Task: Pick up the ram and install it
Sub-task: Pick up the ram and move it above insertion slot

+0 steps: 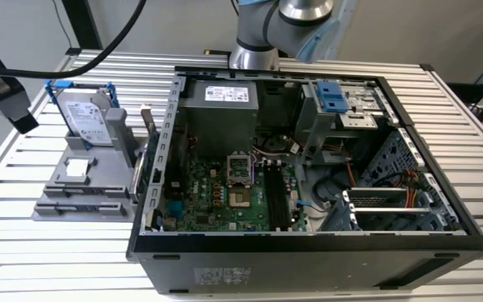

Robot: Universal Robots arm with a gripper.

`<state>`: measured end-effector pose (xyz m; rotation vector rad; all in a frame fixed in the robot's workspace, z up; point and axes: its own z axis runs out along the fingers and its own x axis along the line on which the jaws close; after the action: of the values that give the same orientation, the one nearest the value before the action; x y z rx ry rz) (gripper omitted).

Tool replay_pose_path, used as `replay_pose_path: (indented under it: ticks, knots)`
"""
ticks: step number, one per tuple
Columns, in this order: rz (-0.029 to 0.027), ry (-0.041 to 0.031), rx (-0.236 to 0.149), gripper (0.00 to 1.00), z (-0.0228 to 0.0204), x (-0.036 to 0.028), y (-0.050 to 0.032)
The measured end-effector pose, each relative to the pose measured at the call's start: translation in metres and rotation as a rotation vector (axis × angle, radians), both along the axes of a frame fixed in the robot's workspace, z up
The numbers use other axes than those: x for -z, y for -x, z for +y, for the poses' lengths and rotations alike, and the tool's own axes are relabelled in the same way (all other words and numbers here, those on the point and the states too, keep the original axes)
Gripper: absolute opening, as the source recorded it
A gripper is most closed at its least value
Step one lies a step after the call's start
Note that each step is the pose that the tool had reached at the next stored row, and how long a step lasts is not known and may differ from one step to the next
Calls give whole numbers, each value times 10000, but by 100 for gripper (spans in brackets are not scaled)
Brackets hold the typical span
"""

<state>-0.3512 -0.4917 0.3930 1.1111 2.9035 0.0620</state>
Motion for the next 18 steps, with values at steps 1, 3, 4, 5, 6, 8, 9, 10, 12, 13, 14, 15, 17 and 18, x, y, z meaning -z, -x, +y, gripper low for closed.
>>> replay_pose_path:
  ticks: [1,3,4,5,6,8,9,10,12,13,14,15,17,18]
  knots:
    - [0,0,148,0,0,0,0]
    - [0,0,444,0,0,0,0]
    - [0,0,613,0,0,0,0]
    - [0,0,776,0,0,0,0]
    - [0,0,949,0,0,0,0]
    - [0,0,1292,0,0,0,0]
    - [0,1,1469,0,0,0,0]
    - [0,0,1655,0,0,0,0]
    - [0,0,2008,0,0,0,0]
    - [0,0,2188,0,0,0,0]
    - [1,0,2325,0,0,0,0]
    - [1,0,2341,0,0,0,0]
    - [0,0,2344,0,0,0,0]
    - [0,0,2345,0,0,0,0]
